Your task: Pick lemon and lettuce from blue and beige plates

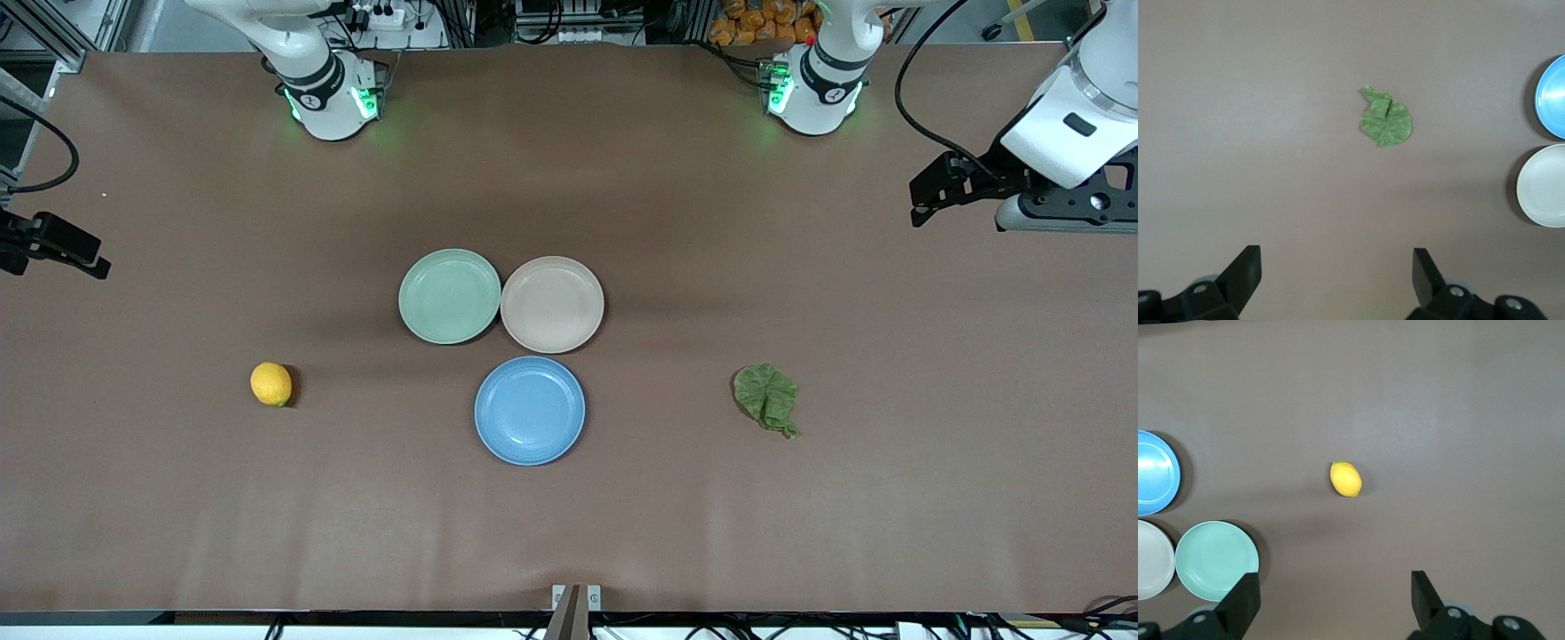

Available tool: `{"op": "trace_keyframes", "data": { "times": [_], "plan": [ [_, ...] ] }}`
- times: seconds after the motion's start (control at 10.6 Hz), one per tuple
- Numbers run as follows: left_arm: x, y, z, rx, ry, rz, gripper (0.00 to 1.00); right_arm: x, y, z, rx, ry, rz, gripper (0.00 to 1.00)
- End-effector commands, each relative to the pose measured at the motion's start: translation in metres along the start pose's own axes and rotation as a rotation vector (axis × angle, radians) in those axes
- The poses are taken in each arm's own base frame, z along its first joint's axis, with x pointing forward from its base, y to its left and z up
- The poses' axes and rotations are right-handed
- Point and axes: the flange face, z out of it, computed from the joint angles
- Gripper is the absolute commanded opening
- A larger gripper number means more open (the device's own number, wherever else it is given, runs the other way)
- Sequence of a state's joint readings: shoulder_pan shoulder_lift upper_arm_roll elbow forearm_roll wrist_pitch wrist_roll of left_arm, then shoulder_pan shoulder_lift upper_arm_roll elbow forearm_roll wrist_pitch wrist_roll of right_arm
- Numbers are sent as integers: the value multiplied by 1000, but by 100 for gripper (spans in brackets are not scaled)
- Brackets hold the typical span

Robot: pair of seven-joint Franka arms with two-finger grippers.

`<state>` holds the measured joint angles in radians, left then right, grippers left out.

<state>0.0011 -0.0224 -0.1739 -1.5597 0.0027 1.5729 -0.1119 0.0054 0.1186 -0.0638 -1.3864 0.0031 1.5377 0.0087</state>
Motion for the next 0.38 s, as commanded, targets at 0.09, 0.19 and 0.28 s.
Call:
{"op": "trace_keyframes", "data": {
  "times": [0.09,0.19,0.28],
  "plan": [
    [3,-3,-4,9,11,30,100,-14,8,-3,26,-7,-3,100],
    [3,-3,-4,9,11,29,100,-16,8,-3,26,-10,-3,100],
    [3,-2,-4,9,12,31,100,-17,8,-3,26,-13,-3,100]
  ]
}}
